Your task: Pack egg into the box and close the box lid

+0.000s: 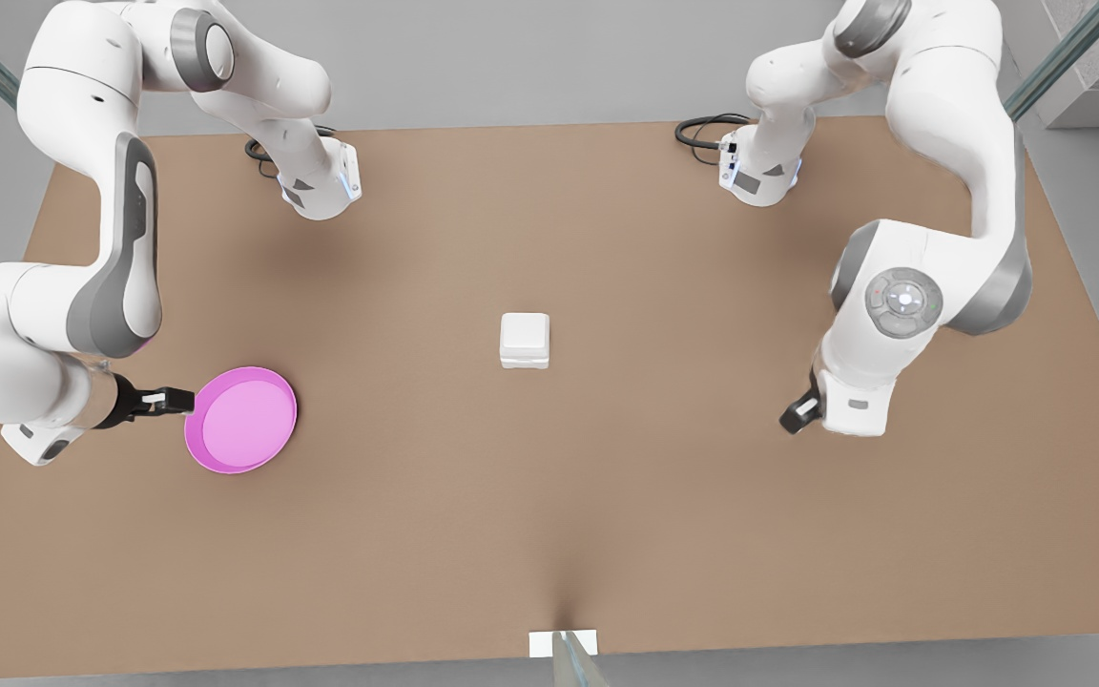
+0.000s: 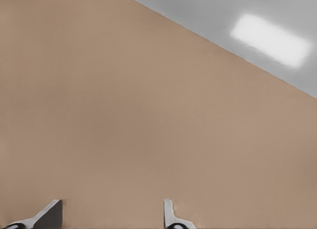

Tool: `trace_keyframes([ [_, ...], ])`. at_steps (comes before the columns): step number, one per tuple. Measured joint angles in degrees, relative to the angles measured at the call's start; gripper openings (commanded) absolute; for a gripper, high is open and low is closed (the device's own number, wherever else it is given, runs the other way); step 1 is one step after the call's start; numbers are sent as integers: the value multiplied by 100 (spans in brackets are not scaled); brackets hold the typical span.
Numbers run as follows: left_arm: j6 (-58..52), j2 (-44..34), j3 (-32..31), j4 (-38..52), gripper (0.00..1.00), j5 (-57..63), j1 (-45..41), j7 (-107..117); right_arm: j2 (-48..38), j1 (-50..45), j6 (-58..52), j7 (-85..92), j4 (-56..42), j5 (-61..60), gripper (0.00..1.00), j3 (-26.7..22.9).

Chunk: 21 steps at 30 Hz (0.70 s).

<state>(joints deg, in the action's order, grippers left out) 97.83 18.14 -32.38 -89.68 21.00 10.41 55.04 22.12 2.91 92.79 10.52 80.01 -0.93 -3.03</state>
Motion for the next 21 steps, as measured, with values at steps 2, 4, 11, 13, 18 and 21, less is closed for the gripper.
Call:
trace_keyframes([
  [2, 603, -1106, -39, -2004, 100, -738, -848, -144, 1, 7, 2, 8, 0, -13, 100, -1],
  [4, 1102, -1160, -829, -2524, 100, -1161, -1422, -109, -5, -1, 2, 16, -2, -8, 100, -2],
  [11, 2789, 1283, -1614, -2064, 100, 507, -1780, 811, -2, -19, 0, 36, 0, 6, 100, -2],
  [13, 3020, 1584, -1627, -1783, 100, 855, -1819, 1095, 0, -19, 1, 41, 0, 10, 100, -4],
  [18, 3322, 2080, -1634, -1202, 100, 1357, -1874, 1703, 5, -19, 5, 50, 0, 16, 100, -3],
  [21, 3397, 2396, -1624, -923, 100, 1657, -1870, 1988, -8, -24, 3, 55, -2, 17, 100, -4],
])
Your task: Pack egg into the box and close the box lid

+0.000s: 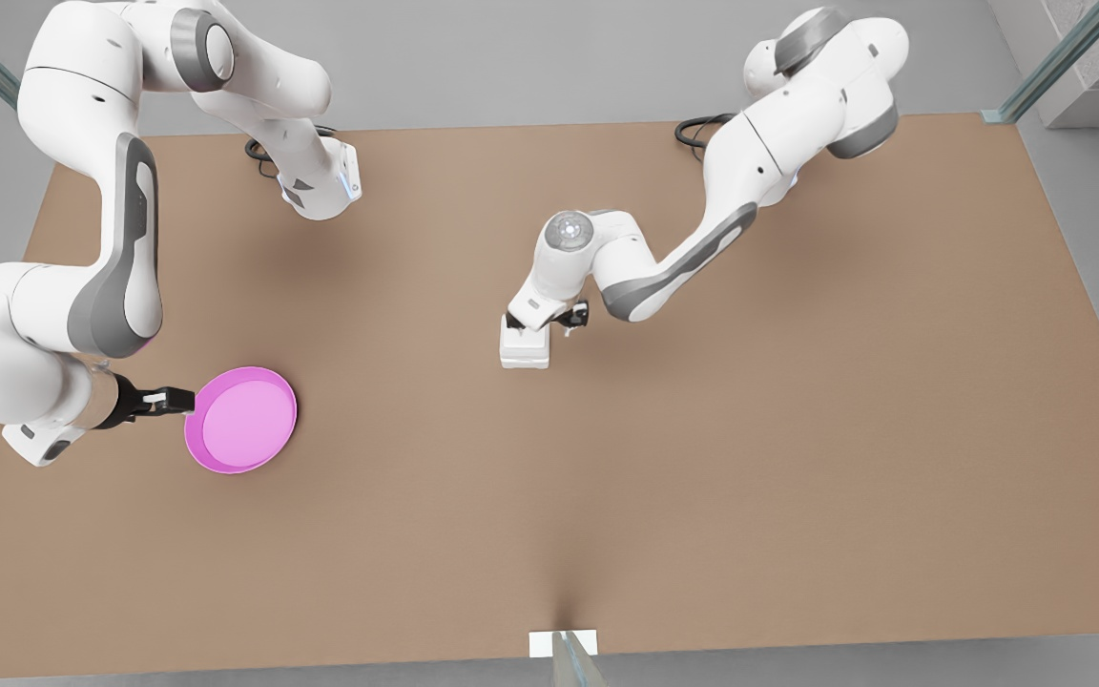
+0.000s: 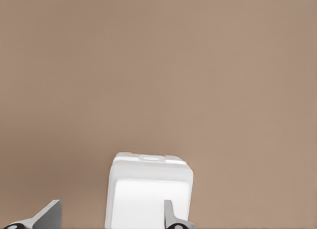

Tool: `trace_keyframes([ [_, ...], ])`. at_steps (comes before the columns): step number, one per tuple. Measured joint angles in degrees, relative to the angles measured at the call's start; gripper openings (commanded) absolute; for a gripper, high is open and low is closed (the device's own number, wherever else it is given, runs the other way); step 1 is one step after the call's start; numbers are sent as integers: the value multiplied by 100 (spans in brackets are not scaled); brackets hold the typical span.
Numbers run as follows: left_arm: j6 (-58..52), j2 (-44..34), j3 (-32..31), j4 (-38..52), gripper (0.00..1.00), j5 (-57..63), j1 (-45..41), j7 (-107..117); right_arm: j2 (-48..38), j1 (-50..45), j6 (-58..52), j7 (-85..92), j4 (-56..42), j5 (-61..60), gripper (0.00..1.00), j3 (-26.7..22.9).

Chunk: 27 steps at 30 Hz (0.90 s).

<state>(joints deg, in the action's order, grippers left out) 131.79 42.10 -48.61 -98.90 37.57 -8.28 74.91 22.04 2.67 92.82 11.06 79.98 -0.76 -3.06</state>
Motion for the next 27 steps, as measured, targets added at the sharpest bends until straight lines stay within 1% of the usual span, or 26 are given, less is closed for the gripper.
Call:
trace_keyframes([
  [6, 61, 501, 72, 389, 100, 557, -30, 433, 11, 4, 1, 7, 2, 1, 100, 0],
  [14, -244, 360, -60, 126, 100, 838, -75, 810, 26, -2, 7, 13, 2, 1, 100, 0],
  [27, -372, 625, 2, 166, 100, 1158, -209, 1161, 26, -3, 5, 19, 3, 1, 100, 0],
])
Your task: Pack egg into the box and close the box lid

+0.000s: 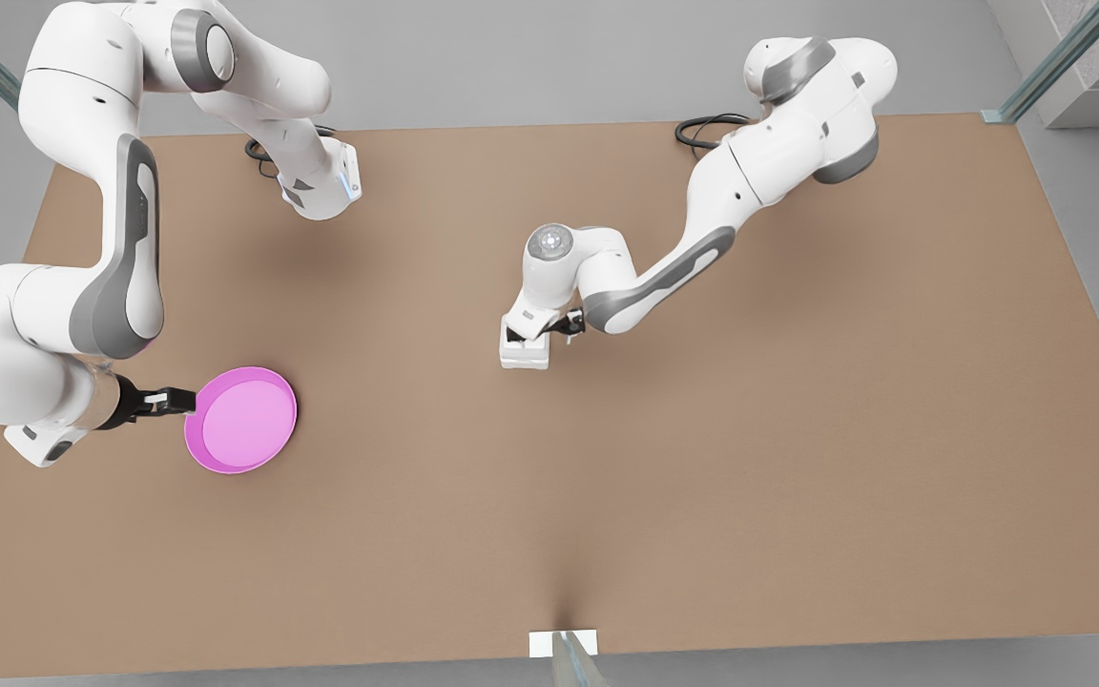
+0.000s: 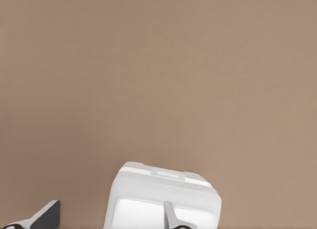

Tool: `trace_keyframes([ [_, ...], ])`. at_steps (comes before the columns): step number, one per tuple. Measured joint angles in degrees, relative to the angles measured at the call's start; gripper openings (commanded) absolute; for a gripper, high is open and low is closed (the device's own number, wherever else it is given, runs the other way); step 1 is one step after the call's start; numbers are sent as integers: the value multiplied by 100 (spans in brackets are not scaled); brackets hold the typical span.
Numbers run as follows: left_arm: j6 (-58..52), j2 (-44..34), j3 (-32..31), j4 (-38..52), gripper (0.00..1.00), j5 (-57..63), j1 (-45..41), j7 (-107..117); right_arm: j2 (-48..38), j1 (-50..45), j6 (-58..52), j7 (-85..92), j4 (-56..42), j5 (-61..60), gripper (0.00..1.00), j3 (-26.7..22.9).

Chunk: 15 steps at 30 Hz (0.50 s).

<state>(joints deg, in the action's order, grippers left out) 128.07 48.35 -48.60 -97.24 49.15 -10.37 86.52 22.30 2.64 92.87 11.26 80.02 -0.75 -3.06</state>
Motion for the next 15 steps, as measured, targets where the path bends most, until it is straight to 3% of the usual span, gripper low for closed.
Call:
trace_keyframes([
  [11, -129, -17, -113, 147, 100, 20, 43, 108, -14, -4, -5, 1, -1, 0, 100, 8],
  [15, -1633, -190, -389, 2261, 100, -964, 90, -211, 19, 0, -2, 0, 2, 0, 100, 8],
])
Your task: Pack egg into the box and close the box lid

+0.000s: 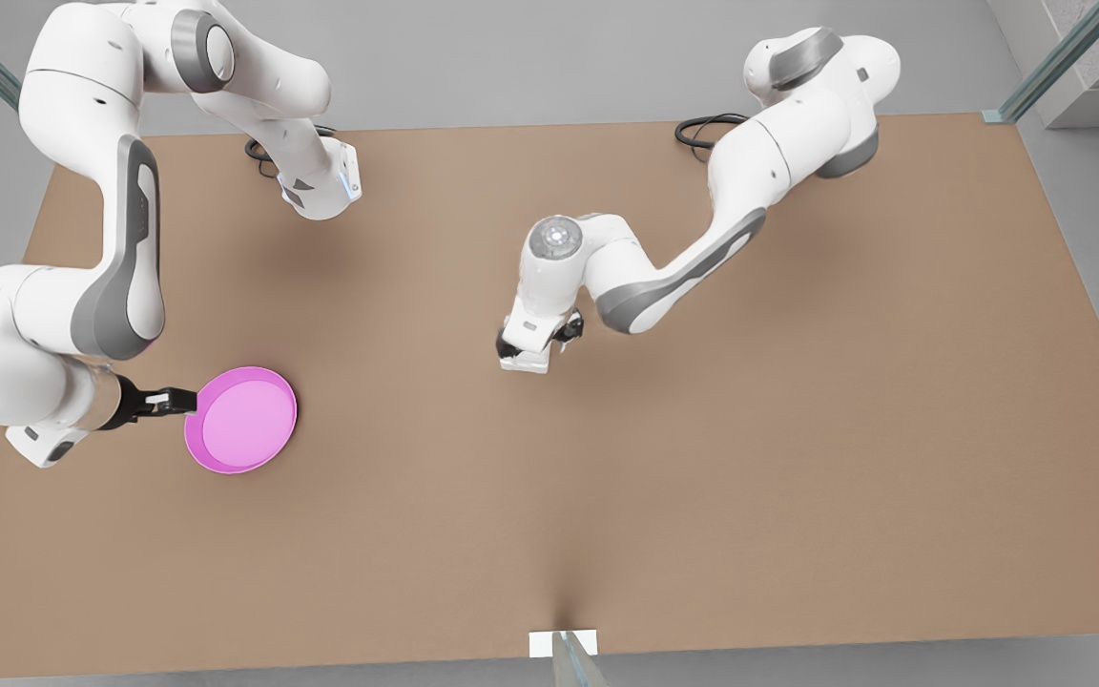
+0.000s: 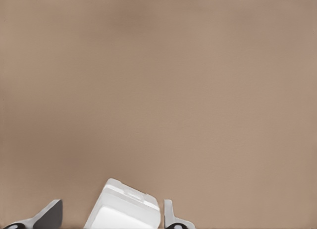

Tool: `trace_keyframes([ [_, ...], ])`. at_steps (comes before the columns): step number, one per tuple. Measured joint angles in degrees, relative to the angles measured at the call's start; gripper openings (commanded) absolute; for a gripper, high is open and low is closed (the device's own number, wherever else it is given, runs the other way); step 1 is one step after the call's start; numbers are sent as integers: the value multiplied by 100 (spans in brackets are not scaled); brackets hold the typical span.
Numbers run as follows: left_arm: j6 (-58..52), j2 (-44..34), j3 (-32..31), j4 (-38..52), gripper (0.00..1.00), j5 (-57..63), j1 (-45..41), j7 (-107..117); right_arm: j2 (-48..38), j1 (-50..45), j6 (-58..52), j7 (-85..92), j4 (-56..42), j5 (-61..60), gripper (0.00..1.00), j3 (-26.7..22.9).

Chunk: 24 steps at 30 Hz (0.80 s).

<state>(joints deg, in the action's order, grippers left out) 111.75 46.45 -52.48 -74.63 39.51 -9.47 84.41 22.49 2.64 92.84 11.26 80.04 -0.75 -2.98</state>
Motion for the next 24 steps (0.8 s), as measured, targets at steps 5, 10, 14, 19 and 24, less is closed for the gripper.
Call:
trace_keyframes([
  [5, -1754, -1941, 4934, 534, 100, -2291, -299, -1547, -2, 0, -3, -1, -3, 0, 100, 0],
  [10, -2100, -4657, 5403, -1651, 100, -3911, 1332, -3381, 5, -2, -7, -2, -4, -4, 100, 0],
  [14, -2127, -4277, 5330, -1482, 100, -4240, 2281, -4458, 22, 0, -6, -4, -5, -10, 100, 0],
  [19, -2223, -2525, 5239, 229, 100, -4115, 6, -5513, -501, -11, -207, 0, -145, -15, 100, 139],
  [24, -2415, -2114, 5277, 698, 100, -3916, -482, -6313, -467, -8, -409, -6, -229, -29, 100, 252],
])
